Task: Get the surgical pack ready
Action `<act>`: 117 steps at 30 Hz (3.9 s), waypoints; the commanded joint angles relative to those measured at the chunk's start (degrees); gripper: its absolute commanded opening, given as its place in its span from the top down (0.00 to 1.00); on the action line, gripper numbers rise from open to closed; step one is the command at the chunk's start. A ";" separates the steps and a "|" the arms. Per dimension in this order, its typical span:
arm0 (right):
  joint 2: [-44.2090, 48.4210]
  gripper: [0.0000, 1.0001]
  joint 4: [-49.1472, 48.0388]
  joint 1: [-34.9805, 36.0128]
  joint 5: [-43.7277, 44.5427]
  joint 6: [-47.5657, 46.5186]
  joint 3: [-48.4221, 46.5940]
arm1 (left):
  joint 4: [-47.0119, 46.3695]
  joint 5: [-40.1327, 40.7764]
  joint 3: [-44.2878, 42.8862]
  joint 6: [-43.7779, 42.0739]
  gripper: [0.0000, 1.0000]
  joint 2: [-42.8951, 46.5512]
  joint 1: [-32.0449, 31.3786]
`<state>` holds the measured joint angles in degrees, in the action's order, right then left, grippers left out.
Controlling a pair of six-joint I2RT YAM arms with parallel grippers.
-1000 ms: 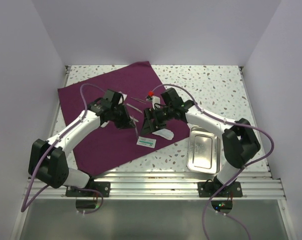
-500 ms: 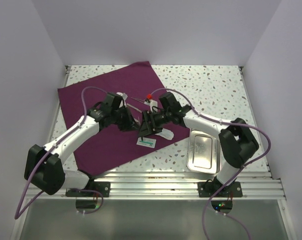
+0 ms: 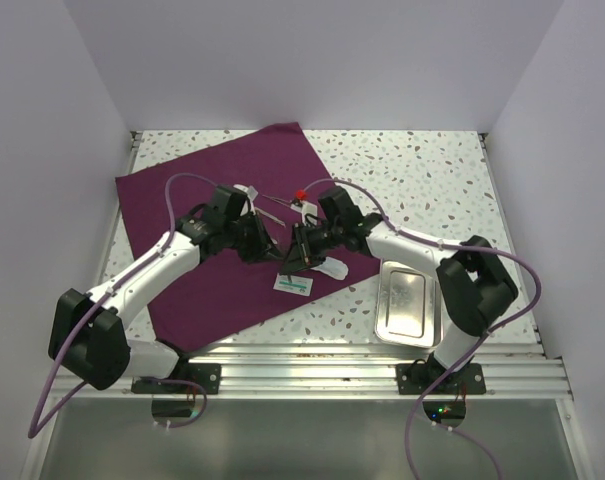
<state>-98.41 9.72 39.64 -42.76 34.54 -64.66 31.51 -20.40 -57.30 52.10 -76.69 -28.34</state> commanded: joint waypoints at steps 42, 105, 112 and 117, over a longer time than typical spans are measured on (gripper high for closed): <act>10.43 0.68 44.86 -24.96 38.54 -13.45 10.70 | 16.56 14.94 -30.41 -4.29 0.19 -33.08 7.86; 15.71 0.53 45.66 -23.38 34.33 -16.35 2.79 | 25.36 28.23 -43.69 0.47 1.00 -49.26 10.85; 13.69 0.53 45.57 -21.36 33.18 -16.97 -1.07 | 24.48 28.14 -41.76 -1.29 1.00 -45.93 10.76; 11.49 0.54 44.34 -19.08 30.20 -16.97 -4.06 | 24.30 27.44 -40.61 -2.78 1.00 -43.65 10.76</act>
<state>-85.93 55.44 18.98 -9.04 18.74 -65.28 55.81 7.49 -98.65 51.37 -124.84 -17.96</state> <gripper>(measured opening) 0.465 0.010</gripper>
